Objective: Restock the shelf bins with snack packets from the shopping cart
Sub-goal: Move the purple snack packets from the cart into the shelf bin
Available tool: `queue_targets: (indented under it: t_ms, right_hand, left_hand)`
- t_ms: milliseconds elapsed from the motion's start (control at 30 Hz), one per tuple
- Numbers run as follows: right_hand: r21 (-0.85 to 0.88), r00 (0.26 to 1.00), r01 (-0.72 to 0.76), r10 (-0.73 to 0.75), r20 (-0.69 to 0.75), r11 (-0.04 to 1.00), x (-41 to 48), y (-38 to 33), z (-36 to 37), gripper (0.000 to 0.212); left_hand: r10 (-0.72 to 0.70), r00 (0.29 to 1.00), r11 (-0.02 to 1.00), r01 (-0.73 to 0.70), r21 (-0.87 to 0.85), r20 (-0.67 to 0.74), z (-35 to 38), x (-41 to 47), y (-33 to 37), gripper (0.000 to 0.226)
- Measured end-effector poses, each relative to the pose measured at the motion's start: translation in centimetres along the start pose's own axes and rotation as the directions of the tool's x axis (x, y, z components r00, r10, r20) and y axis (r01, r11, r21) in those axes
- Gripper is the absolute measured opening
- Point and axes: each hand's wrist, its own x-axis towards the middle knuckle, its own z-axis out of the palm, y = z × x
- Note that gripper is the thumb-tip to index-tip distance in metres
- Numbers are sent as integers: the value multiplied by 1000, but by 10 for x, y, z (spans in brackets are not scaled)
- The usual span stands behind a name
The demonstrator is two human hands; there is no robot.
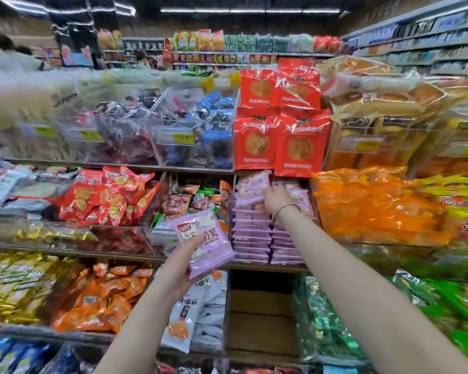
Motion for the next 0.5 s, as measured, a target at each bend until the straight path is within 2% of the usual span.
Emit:
queue_targets:
  t_ms: [33, 100, 200, 333, 400, 433, 500]
  right_hand:
    - [-176, 999, 38, -41, -14, 984, 2, 2, 1, 25]
    - [-420, 993, 87, -114, -41, 903, 4, 6, 4, 29]
    - [-636, 985, 81, -157, -64, 767, 3, 10, 7, 23]
    - [-736, 976, 55, -191, -103, 675, -1, 9, 10, 29]
    - [-758, 970, 56, -216, -113, 650, -4, 9, 8, 34]
    - [-762, 962, 74, -248, -117, 644, -8, 9, 6, 35]
    - [-744, 921, 164, -371, -120, 647, -19, 12, -1, 38]
  left_hand:
    - [-12, 1000, 1000, 12, -4, -2, -3, 3, 2, 37]
    - [-31, 1000, 1000, 31, -4, 5, -8, 11, 3, 42]
    - [-59, 998, 998, 59, -1, 24, -13, 19, 3, 45]
    - [-78, 996, 997, 78, -3, 51, -11, 27, 4, 46]
    - [-85, 994, 996, 84, 26, 75, -8, 30, 5, 58]
    - [-91, 992, 995, 87, 45, 90, -7, 32, 4, 65]
    - [-98, 986, 994, 90, 61, 133, -3, 35, 3, 63]
